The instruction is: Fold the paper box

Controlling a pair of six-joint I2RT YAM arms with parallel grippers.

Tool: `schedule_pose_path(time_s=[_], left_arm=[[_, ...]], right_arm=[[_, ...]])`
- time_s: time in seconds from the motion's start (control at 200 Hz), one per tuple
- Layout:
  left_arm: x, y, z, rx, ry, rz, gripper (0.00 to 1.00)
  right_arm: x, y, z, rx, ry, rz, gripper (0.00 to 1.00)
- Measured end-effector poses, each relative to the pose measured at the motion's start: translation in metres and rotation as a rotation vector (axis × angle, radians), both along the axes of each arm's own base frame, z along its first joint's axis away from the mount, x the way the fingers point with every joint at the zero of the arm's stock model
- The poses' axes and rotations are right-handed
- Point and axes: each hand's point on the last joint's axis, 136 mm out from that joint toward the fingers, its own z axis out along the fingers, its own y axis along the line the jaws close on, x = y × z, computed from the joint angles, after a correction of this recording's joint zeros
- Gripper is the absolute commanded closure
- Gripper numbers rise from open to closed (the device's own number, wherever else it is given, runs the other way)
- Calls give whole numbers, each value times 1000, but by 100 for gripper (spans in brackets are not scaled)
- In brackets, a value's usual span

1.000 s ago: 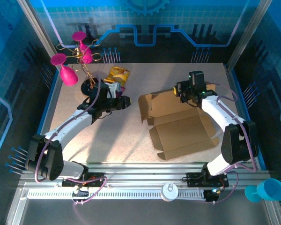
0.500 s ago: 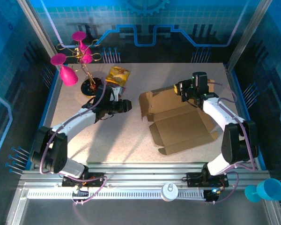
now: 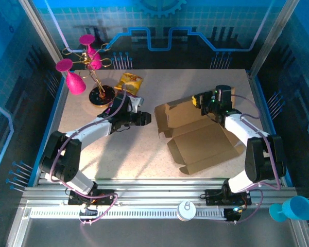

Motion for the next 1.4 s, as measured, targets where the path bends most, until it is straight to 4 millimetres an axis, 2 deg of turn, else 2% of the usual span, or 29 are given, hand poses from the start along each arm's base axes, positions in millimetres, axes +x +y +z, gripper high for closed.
schedule_pose_path(time_s=[0.19,0.405,0.58,0.75,0.921,1.081,1.401], left_arm=[[8,-11,-5,-26,-54,-62,55],[17,-20,-4,-33,-117,-94,54],[16,-31,-4,-32,-146,-129,54],[10,-42,-2,-30,-164,-164,54],[7,-50,0,-31,-175,-178,54],[10,-56,2,-25,-192,-180,53],[16,-59,-7,16,-217,-167,51]], right_arm=[[10,6,11,20,-41,29,100],[22,12,4,33,-57,53,100],[28,14,1,41,-77,61,100],[30,15,-4,44,-74,62,100],[32,15,-1,50,-83,60,100],[34,15,4,58,-97,56,100],[35,15,6,72,-95,50,100]])
